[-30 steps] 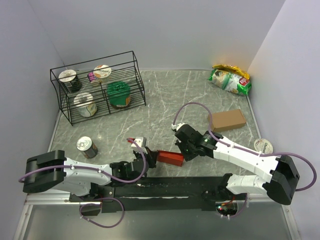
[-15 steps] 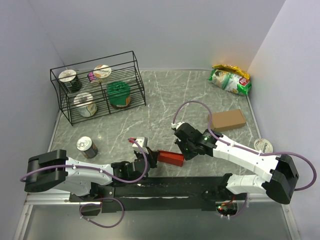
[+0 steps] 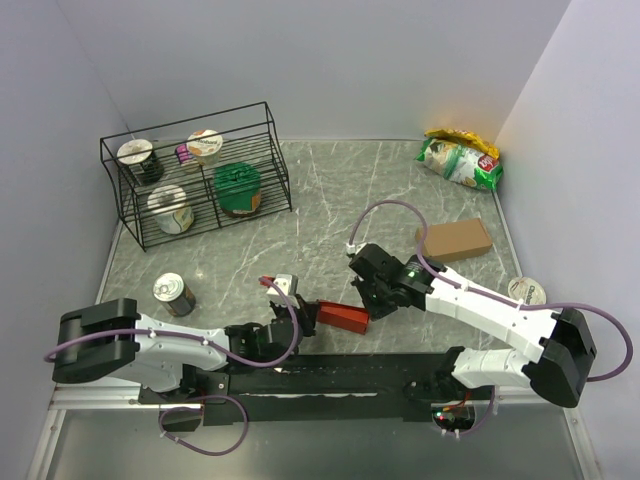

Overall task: Fold the paper box
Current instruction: Close the paper box at the center of the board.

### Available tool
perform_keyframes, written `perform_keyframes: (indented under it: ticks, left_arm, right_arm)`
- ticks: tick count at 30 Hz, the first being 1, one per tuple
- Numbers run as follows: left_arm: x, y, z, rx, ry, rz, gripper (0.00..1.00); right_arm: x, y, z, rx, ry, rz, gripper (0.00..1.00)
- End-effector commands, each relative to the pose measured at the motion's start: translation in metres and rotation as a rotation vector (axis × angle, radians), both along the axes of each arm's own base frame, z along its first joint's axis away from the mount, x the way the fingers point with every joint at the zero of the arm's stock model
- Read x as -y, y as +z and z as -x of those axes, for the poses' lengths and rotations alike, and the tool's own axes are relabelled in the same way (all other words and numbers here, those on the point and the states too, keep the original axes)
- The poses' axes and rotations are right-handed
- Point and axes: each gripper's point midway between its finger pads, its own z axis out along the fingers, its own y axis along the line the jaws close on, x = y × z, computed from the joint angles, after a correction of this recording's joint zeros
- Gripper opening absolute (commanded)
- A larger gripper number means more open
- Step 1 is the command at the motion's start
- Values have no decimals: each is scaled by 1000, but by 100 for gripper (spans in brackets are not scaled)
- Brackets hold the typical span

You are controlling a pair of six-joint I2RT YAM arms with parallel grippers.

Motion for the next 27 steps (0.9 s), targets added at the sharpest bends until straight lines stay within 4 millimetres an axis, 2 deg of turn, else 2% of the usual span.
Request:
perform_keyframes:
  ticks: [1, 9, 16, 27]
  left_arm:
    - [-46, -93, 37, -134, -158, -414, 1]
    - [-43, -95, 39, -125, -178, -434, 1]
    - [-43, -98, 41, -131, -177, -446, 1]
    - [-42, -102, 41, -138, -173, -470, 1]
  right_arm:
    - [-30, 28, -14, 23, -81, -160, 0]
    - [-50, 35, -19, 19, -137, -268, 0]
    - [-48, 44, -22, 11, -156, -291, 0]
    - [-44, 45, -25, -37, -179, -340, 0]
